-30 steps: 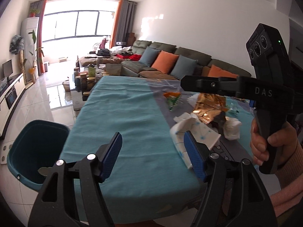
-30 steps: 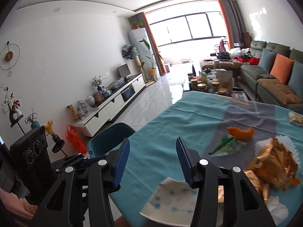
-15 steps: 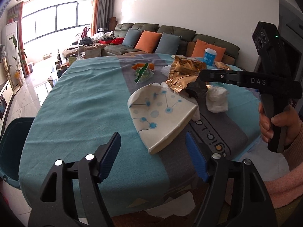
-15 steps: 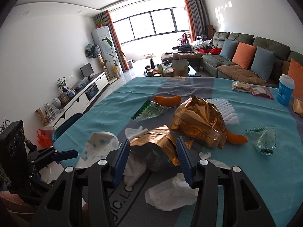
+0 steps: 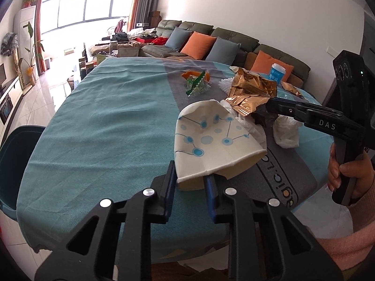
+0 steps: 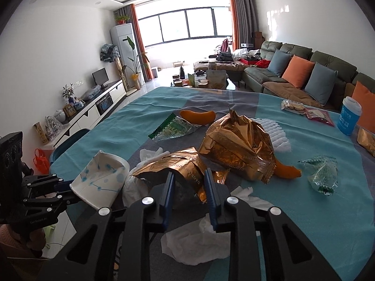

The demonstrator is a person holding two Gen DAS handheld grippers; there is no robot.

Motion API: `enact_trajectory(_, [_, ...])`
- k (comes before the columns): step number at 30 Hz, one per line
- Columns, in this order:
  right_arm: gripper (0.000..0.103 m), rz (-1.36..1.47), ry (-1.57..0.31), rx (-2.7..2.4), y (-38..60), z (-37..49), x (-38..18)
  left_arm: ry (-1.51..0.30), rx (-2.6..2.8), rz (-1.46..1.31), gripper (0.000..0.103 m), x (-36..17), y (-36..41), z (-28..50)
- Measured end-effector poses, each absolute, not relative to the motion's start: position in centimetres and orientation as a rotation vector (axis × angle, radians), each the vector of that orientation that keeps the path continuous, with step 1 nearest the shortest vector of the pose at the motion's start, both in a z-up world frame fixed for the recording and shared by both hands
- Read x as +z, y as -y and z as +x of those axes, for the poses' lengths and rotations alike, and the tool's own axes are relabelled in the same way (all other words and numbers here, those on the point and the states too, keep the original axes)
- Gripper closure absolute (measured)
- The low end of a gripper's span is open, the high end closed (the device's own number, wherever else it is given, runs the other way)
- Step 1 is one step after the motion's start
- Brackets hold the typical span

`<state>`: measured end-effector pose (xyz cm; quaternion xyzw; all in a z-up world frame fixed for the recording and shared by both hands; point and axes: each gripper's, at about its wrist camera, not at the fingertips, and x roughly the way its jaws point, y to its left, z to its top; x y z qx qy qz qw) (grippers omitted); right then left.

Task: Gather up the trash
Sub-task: 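Grasp the white patterned paper cup with the left tool while the right tool grasps a foil wrapper, then carry the cup and wrapper over the teal bin and open both tools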

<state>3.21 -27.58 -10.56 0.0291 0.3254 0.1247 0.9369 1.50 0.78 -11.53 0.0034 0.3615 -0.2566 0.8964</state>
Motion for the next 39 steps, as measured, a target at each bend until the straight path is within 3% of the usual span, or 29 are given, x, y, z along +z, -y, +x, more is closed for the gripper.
enact_trajectory(2, [0.092, 0.061, -0.66, 0.253, 27.6, 3.2, -10.4, -0.75, -0.525, -0.001, 0.084, -11.5, -0.9, 1.6])
enact_trajectory(8, [0.101, 0.066, -0.636, 0.25, 27.7, 2.9, -9.6, -0.735, -0.517, -0.03, 0.092, -11.0, -1.6, 1.7])
enact_trajectory(12, [0.101, 0.067, -0.617, 0.253, 27.7, 2.8, -9.0, -0.713, -0.505, -0.044, 0.097, -10.3, -2.0, 1.7])
enact_trajectory(39, [0.101, 0.088, -0.517, 0.34, 25.2, 2.1, -5.0, -0.617, -0.4, -0.124, 0.098, -7.2, -7.1, 0.7])
